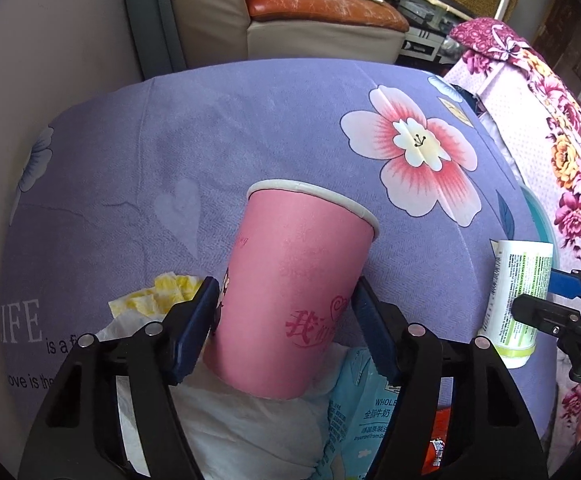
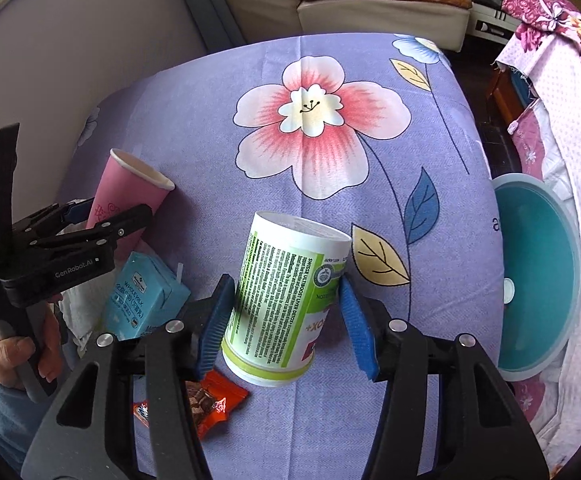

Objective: Collect trash
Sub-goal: 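Carry the pink cup in the left gripper over the teal bin while the right gripper carries the container there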

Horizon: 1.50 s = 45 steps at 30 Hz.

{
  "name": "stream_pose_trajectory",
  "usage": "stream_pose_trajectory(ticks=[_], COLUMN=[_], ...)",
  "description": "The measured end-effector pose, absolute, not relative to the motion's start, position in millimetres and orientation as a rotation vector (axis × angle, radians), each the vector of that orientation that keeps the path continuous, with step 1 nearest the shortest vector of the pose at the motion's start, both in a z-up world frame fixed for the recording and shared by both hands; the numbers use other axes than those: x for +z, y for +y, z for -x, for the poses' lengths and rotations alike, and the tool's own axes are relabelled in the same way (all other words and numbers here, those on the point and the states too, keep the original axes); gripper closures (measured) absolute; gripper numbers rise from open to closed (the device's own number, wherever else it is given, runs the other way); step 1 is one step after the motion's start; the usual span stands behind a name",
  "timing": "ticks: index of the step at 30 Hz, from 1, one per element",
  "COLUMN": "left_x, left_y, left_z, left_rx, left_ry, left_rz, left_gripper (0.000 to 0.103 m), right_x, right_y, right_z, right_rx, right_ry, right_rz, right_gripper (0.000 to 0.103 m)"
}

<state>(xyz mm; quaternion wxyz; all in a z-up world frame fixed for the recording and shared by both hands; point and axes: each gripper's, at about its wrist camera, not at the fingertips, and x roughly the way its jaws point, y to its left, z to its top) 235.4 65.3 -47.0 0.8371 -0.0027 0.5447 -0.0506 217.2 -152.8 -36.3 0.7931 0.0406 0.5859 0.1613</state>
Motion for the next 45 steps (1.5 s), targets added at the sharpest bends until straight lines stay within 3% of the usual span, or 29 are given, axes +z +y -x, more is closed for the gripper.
stream_pose_trajectory(ticks=[14, 45], left_x=[8.8, -2.8], left_y=[20.3, -188.3], left_z=[-216.5, -192.9], left_rx=[-0.212, -0.431], left_ry=[1.058, 1.106], left_rz=[0.053, -0.118], left_gripper=[0.035, 0.034], right_x=[-14.1, 1.6], right_y=[-212.2, -393.9], right_z=[-200.8, -153.3], right_rx=[0.298, 0.087], right_ry=[1.18, 1.006], right_rz=[-0.162, -0.357], right_gripper=[0.052, 0.052])
